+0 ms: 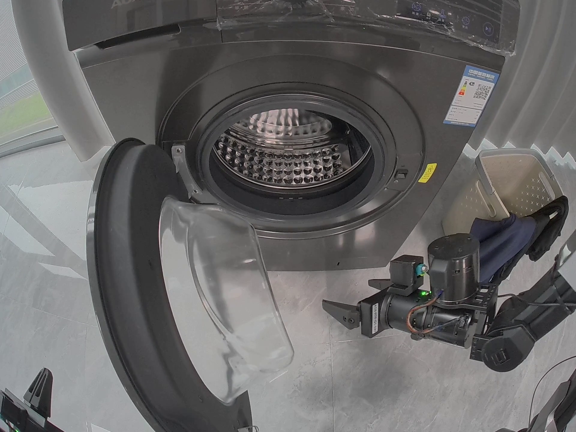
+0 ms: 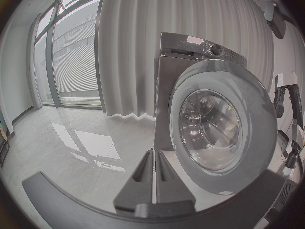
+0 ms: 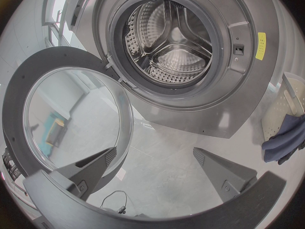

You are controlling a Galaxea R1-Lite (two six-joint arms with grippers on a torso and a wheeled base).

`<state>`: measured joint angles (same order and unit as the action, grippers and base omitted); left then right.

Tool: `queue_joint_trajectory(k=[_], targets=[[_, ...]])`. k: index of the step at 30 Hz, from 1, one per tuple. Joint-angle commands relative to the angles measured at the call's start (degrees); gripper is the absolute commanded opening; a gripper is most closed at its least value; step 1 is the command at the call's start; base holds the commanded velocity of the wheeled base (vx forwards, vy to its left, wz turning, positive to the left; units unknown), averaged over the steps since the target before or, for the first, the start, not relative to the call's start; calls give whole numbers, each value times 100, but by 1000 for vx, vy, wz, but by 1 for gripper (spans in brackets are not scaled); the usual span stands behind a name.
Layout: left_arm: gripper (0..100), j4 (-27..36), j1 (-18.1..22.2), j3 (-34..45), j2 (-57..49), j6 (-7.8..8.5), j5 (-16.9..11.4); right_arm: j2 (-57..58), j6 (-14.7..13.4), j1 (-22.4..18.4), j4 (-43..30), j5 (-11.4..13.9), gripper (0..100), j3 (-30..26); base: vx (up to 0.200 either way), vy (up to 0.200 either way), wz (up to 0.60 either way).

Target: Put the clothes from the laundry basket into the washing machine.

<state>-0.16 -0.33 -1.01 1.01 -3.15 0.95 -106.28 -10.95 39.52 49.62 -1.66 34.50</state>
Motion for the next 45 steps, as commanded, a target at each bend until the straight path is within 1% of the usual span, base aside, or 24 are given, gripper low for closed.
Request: queue_joint_trajectory(k=[1, 5, 12, 17, 19, 25, 30, 32, 33, 34, 35, 37, 38, 39, 40, 42, 45], targets=[[0, -2, -2, 92, -66, -2, 2, -526, 14, 20, 110, -54, 100, 259, -200, 0, 0], [0, -2, -2, 92, -66, -2, 2, -816, 14, 73, 119, -63, 100, 593, -200, 0, 0], [0, -2, -2, 92, -66, -2, 2, -1167, -4, 451, 127, -72, 100, 1015, 0, 0, 0], [0, -2, -2, 92, -66, -2, 2, -1220, -74, 636, 268, -80, 100, 1120, 0, 0, 0], [0, -2, -2, 92, -66, -2, 2, -1211, -83, 592, 347, -80, 100, 1182, 0, 0, 0], [0, -2, -2, 92, -66, -2, 2, -1246, -83, 460, 356, -80, 100, 1305, -200, 0, 0], [0, -2, -2, 92, -57, 7, 2, -1695, -83, 460, 356, -80, 100, 1841, -40, 0, 0], [0, -2, -2, 92, -66, 7, 2, -1747, -74, 477, 356, -80, 100, 1911, 0, 0, 0], [0, -2, -2, 92, -66, 7, 2, -1976, -74, 530, 347, -80, 100, 2228, 0, 0, 0], [0, -2, -2, 92, -66, -2, 2, -1993, -74, 530, 347, -80, 100, 2254, 0, 0, 0], [0, -2, -2, 92, -66, 7, 2, -2213, -74, 583, 347, -89, 100, 2544, 0, 0, 0], [0, -2, -2, 92, -66, 7, 2, -2450, -74, 697, 356, -89, 100, 2896, 0, 0, 0], [0, -2, -2, 92, -66, 7, 2, -2538, -83, 732, 365, -98, 100, 3028, 0, 0, 0], [0, -2, -2, 92, -66, 7, 2, -2538, -83, 732, 365, -98, 100, 3028, 0, 0, 0], [0, -2, -2, 92, -66, -2, 2, -2688, -83, 838, 373, -203, 100, 3282, 0, 0, 0], [0, -2, -2, 92, -66, -2, 2, -2776, -101, 899, 391, -265, 100, 3449, 0, 0, 0], [0, -2, -2, 92, -66, -2, 2, -2767, -145, 882, 461, -274, 100, 3564, 0, 0, 0]])
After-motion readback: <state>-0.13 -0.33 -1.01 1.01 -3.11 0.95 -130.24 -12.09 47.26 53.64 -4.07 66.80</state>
